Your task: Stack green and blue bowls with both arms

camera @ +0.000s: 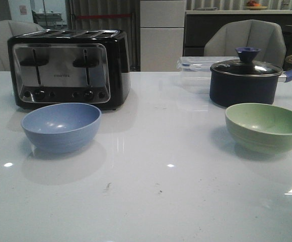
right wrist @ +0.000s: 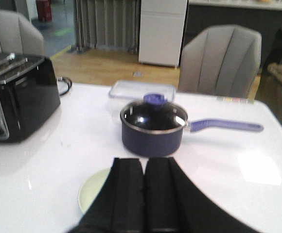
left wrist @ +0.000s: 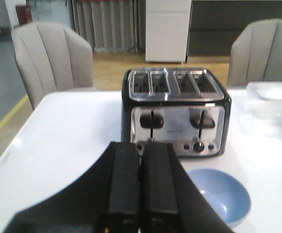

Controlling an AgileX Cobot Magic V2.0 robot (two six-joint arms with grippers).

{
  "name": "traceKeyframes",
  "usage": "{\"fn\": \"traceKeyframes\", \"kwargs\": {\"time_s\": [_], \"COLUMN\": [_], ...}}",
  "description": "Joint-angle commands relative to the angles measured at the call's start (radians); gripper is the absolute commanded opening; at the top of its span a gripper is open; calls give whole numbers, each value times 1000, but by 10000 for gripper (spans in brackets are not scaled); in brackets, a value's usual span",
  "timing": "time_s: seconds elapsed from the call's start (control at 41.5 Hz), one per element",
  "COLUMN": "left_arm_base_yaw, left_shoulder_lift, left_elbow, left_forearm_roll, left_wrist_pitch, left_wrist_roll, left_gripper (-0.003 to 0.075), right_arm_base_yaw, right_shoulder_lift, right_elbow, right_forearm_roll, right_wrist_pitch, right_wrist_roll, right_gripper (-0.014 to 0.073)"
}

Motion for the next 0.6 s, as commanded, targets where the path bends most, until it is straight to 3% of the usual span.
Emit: {"fn": "traceKeyframes", "kwargs": {"time_s": [0.0,0.385,0.481,0.578], "left_arm_base_yaw": [1,1,1,1], "left_shoulder_lift": [81,331,370,385], "left_elbow": [-36,-36,-36,-36], "left_forearm_roll": [-2,-10,-10,-10], "left_wrist_pitch": [-8,103,83,69], "left_wrist_roll": [-9,-9,-7,-7], "left_gripper": [93,99,199,394], "right_arm_base_yaw": [-5,-5,-5,-5], "right_shoulder_lift": [91,389,459,515], "right_elbow": [-37,-36,-36,-43], "right_forearm_roll": [-5,-5,-5,-5], "right_wrist_pitch": [-13,76,70,53], "right_wrist_roll": [-1,-1,0,4], "right_gripper": [55,80,260,461]}}
